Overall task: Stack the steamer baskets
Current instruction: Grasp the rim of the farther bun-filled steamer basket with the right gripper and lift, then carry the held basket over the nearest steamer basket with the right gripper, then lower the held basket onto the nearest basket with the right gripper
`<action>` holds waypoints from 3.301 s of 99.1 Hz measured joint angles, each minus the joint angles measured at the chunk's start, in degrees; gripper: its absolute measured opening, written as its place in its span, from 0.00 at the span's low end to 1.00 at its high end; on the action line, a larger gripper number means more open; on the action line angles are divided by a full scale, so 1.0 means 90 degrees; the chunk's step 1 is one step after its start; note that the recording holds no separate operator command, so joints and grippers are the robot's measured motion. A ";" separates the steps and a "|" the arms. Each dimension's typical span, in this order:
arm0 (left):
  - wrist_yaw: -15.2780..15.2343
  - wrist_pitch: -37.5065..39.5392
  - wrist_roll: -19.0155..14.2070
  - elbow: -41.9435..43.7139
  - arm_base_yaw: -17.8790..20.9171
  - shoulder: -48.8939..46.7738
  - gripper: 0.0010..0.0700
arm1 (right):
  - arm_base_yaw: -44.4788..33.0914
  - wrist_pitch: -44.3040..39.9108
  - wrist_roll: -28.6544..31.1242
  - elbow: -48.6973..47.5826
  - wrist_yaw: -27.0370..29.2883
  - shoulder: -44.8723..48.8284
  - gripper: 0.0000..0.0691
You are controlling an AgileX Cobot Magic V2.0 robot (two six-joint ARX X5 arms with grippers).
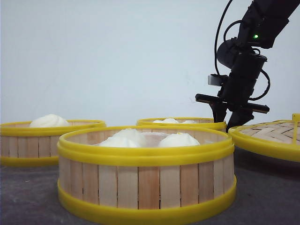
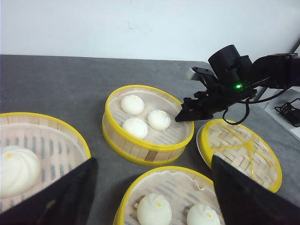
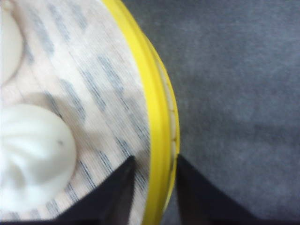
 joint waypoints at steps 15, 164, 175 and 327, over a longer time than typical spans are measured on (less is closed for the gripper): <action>0.0000 -0.0041 0.0000 0.0000 0.0000 0.0000 0.66 | 0.0027 0.0083 0.0097 0.0017 0.0136 0.0000 0.05; 0.0000 -0.1707 0.0000 0.0000 0.0000 -0.1639 0.66 | 0.1887 -0.4330 -0.1192 0.2028 -0.0112 -0.4148 0.04; 0.0000 -0.1707 0.0000 0.0000 0.0000 -0.1639 0.66 | 0.2193 -0.4080 -0.1200 0.1630 0.0034 -0.4109 0.04; 0.0000 -0.1705 0.0000 0.0000 0.0000 -0.1639 0.66 | 0.2477 -0.1112 -0.1003 -0.2110 0.0483 -0.3121 0.03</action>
